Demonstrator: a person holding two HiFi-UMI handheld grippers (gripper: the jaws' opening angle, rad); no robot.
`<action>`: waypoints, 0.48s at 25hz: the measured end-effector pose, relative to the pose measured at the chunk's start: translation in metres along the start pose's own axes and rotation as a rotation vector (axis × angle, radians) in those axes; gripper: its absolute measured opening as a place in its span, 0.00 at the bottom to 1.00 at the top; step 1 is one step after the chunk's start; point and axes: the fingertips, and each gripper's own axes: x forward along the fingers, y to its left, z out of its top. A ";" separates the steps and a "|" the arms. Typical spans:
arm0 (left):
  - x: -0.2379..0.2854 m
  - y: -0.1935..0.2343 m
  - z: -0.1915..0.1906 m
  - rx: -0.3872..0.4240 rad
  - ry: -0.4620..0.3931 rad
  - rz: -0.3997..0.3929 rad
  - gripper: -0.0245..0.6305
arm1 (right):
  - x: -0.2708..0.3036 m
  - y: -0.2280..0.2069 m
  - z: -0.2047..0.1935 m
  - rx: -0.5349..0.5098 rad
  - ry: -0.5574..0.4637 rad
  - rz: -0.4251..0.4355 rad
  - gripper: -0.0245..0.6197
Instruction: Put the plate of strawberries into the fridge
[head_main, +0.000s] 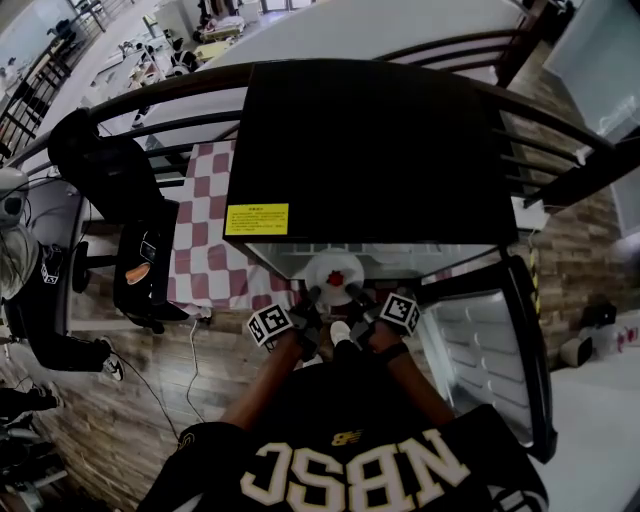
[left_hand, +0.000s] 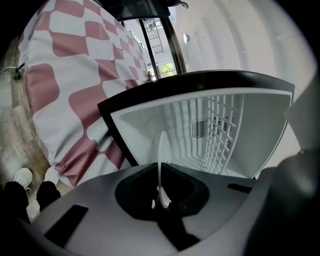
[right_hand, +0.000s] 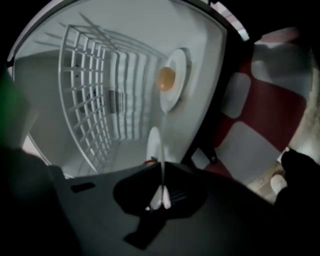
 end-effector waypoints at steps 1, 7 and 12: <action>0.005 0.000 0.003 0.007 -0.004 0.007 0.08 | 0.003 0.000 0.005 -0.005 -0.014 -0.002 0.09; 0.032 0.001 0.021 0.020 -0.053 0.021 0.08 | 0.015 0.001 0.026 -0.041 -0.084 -0.027 0.09; 0.049 0.001 0.032 0.006 -0.103 0.030 0.08 | 0.026 -0.001 0.042 -0.032 -0.143 -0.057 0.09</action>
